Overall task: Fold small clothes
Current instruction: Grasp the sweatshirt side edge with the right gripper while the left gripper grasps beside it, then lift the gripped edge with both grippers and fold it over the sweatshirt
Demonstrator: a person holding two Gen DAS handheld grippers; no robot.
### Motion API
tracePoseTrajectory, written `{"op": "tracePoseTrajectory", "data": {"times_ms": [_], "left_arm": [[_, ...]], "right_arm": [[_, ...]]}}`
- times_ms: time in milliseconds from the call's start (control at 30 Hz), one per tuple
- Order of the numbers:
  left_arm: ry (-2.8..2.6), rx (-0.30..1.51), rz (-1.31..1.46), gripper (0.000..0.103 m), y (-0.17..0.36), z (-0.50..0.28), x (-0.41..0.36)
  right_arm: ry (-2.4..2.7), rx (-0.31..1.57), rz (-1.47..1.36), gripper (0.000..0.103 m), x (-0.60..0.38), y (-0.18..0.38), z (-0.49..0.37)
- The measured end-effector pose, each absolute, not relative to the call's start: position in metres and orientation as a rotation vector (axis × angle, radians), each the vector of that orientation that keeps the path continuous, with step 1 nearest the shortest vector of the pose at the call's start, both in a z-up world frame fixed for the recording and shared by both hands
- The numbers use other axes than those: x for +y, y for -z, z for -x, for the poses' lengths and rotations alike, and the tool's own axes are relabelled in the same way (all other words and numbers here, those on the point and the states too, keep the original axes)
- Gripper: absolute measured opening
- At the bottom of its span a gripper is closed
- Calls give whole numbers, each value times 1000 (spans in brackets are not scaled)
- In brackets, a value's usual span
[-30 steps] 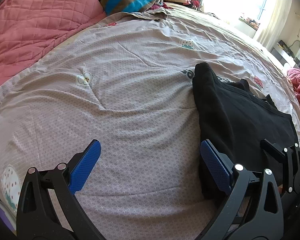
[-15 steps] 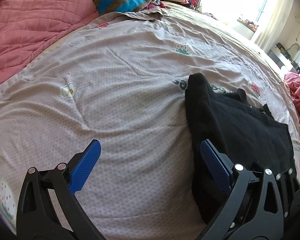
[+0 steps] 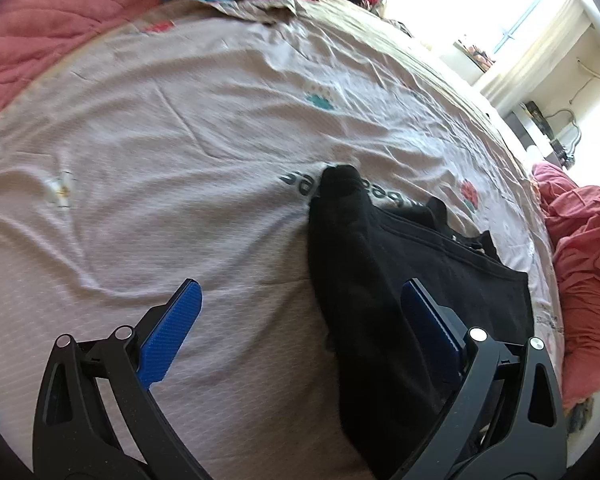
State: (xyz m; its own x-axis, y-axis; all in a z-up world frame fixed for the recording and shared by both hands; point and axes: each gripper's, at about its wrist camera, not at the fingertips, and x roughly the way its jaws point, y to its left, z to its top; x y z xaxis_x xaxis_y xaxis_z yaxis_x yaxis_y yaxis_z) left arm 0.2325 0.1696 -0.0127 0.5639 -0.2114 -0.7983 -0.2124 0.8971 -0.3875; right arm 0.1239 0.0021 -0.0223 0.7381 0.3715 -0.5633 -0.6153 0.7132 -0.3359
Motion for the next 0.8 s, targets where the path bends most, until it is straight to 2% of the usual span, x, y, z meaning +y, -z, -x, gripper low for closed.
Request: {"op": "tracePoseTrajectory", "data": {"times_ms": [400, 500, 567, 633, 733, 800], "left_arm": [[104, 996, 523, 93, 23, -256, 150], [117, 1007, 509, 77, 24, -259, 146], [125, 1019, 506, 58, 27, -263, 144], [128, 1023, 498, 50, 28, -264, 142], [138, 1019, 490, 30, 28, -264, 140], [144, 1014, 491, 23, 28, -264, 139]], "right_arm": [[-576, 473, 497, 10, -9, 16, -122], [-573, 470, 493, 10, -9, 16, -120], [-572, 469, 492, 10, -9, 15, -119], [-571, 469, 492, 10, -9, 15, -119], [-568, 467, 492, 10, -9, 15, -118], [-567, 467, 489, 10, -9, 16, -119]]}}
